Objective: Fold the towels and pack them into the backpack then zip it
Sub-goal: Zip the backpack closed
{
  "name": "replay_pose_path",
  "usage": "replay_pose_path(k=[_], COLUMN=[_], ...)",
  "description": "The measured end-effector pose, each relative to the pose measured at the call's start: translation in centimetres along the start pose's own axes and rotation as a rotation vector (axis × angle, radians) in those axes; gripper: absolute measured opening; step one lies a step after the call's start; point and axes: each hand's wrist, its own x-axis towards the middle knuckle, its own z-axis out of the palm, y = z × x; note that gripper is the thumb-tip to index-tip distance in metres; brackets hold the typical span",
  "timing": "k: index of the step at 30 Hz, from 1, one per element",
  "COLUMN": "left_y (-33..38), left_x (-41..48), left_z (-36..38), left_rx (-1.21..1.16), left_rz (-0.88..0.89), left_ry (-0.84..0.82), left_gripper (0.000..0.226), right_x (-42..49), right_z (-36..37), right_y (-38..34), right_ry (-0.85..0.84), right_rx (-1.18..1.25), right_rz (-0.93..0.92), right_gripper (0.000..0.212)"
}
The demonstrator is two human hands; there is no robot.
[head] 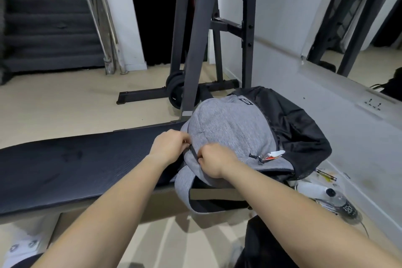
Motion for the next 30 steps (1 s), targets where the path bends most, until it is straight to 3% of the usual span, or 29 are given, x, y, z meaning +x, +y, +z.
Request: replay_pose_path(k=[16, 25, 30], left_y=[10.3, 20.0, 22.9], left_x=[-1.8, -4.9, -5.6], left_z=[-5.3, -1.0, 2.1], left_rx=[-0.134, -0.258, -0.030], left_rz=[0.007, 0.143, 0.238], left_ry=[0.014, -0.027, 0.045], left_gripper=[0.014, 0.009, 0.049], right_x=[-7.0, -14.5, -16.2], right_z=[-7.1, -3.1, 0.8], right_y=[9.1, 17.9, 19.0], right_ry=[0.192, 0.329, 0.352], right_rx=[0.223, 0.345, 0.382], right_rz=[0.132, 0.339, 0.346], right_gripper=[0.031, 0.030, 0.032])
